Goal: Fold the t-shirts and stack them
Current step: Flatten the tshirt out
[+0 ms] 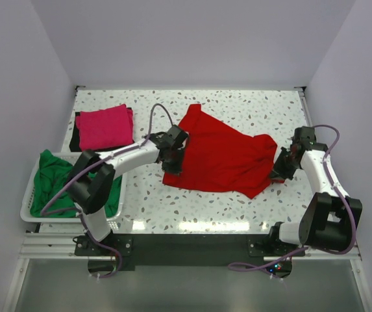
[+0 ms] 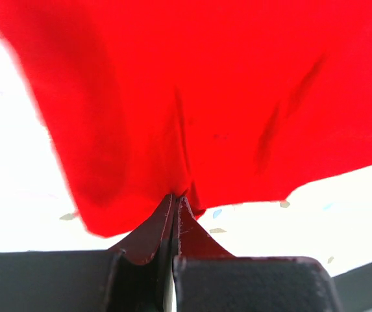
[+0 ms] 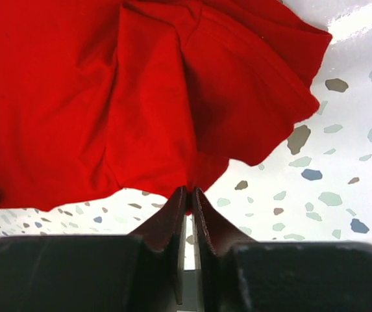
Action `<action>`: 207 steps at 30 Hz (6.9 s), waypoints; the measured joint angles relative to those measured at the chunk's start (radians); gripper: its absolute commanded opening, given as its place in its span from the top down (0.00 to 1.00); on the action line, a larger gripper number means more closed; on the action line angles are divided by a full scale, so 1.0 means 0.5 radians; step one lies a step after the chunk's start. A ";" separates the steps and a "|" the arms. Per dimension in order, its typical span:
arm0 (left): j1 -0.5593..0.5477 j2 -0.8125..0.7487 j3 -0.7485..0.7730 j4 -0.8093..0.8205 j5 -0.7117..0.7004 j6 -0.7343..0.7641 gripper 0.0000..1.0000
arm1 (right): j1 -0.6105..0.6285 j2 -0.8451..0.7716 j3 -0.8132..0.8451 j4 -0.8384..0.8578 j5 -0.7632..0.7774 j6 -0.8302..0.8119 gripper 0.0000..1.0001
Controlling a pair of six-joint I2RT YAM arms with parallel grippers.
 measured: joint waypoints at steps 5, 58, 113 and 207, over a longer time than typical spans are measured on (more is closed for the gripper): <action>0.254 -0.333 -0.099 0.056 0.101 -0.088 1.00 | 0.000 0.031 -0.008 0.034 0.014 -0.011 1.00; 1.144 -0.601 0.974 1.299 0.819 -0.922 1.00 | -0.002 0.003 2.563 0.436 0.516 0.182 1.00; 1.144 0.752 1.133 1.218 0.725 -0.709 0.47 | 0.025 1.443 2.675 0.336 0.561 0.071 0.12; 0.971 0.299 0.365 0.143 -0.001 0.134 0.76 | 0.072 1.386 1.814 0.184 0.312 0.105 0.09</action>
